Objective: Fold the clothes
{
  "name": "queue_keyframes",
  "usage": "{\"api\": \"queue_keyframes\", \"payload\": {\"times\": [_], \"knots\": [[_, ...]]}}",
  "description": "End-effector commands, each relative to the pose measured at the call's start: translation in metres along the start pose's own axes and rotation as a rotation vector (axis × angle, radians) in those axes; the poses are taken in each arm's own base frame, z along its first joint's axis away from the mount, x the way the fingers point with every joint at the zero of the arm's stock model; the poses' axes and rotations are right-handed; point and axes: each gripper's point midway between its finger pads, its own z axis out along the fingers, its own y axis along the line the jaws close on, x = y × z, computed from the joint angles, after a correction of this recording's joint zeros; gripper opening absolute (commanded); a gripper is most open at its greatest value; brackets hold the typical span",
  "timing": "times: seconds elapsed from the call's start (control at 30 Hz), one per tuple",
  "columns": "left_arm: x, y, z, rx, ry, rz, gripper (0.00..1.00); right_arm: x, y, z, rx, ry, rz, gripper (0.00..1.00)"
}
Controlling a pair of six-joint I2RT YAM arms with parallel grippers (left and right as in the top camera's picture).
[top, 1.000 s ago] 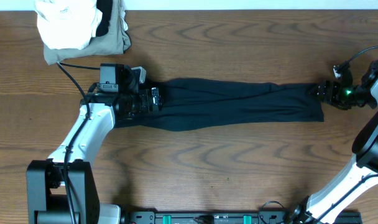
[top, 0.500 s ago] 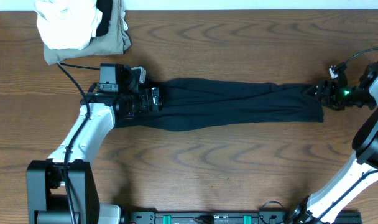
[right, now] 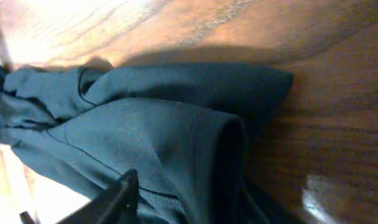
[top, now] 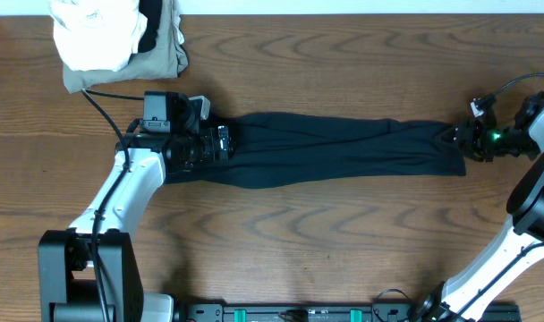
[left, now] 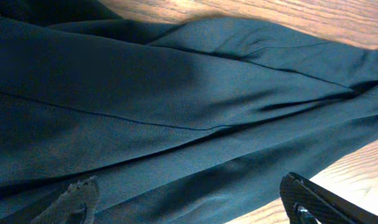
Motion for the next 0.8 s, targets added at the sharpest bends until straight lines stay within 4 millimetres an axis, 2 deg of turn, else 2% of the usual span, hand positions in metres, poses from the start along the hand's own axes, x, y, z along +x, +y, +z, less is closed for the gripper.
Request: {"api": "queue_keyframes", "payload": {"times": [0.0,0.1,0.33,0.63,0.77], "knots": [[0.0,-0.001,-0.003,0.009,-0.009,0.018,0.95,0.065,-0.057,0.042,0.193,0.24,0.121,0.3],[0.0,-0.001,-0.003,0.009,-0.009,0.018,0.95,0.063,-0.06,0.04,0.198,0.225,0.147,0.16],[0.0,-0.001,-0.003,0.009,-0.009,0.017,0.95,0.053,-0.076,0.025,0.251,0.182,0.252,0.02],[0.0,-0.001,-0.003,0.009,-0.009,0.017,0.95,0.034,-0.094,-0.02,0.448,0.185,0.321,0.01],[0.0,-0.001,-0.003,0.009,-0.009,0.017,0.95,0.032,-0.109,-0.051,0.624,0.221,0.336,0.01]]}}
